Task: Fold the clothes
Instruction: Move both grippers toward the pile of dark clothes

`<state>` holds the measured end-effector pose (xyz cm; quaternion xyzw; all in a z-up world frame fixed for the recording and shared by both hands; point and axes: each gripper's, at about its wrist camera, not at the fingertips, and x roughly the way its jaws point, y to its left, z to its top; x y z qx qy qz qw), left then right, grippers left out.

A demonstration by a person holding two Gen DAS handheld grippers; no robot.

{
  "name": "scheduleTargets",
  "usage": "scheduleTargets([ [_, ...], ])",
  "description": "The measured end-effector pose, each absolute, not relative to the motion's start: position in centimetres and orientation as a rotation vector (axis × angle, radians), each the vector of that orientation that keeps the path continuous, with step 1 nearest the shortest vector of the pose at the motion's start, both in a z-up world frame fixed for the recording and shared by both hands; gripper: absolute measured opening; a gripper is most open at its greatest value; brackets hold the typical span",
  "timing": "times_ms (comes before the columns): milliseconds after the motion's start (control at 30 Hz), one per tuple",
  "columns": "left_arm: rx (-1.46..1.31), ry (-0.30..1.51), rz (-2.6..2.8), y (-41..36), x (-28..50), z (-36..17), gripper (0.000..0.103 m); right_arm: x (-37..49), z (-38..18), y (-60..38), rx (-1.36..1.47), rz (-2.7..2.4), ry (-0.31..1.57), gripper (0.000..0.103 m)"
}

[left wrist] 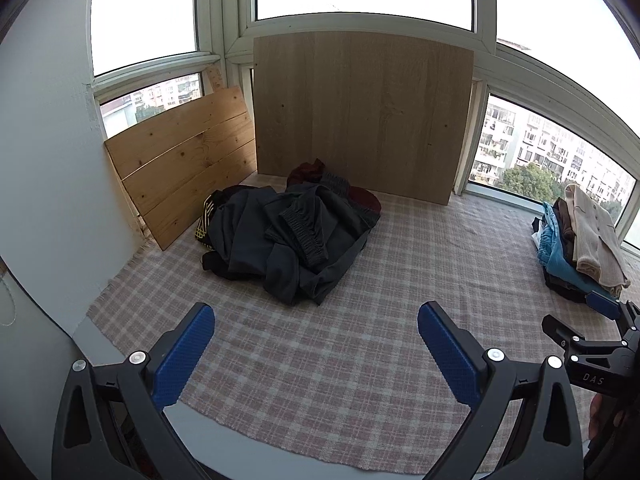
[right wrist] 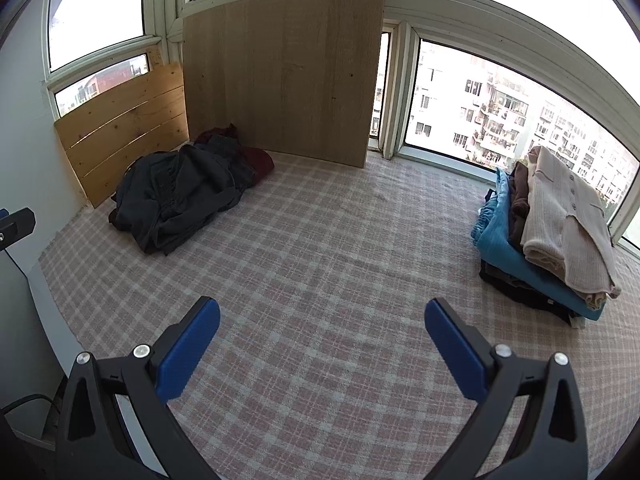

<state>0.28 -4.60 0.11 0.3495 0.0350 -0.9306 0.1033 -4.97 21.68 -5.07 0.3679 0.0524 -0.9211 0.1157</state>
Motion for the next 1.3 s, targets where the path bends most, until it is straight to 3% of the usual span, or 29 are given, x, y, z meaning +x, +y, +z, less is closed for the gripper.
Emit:
scheduleTargets([
  [333,0.992,0.126,-2.704,-12.0,-1.0,0.2,0.102,-7.4,-4.7,13.9,1.012,-2.635,0.212,0.103],
  [800,0.983,0.109,-2.745,-24.6,-6.5,0.0,0.102,-13.5,-5.9,2.4,1.115,-2.661,0.073,0.103],
  [1300,1.075,0.075,-2.776,-30.9,-11.1,-3.5,0.102,-17.0,-10.6,-7.9,1.087,-2.528,0.313,0.101],
])
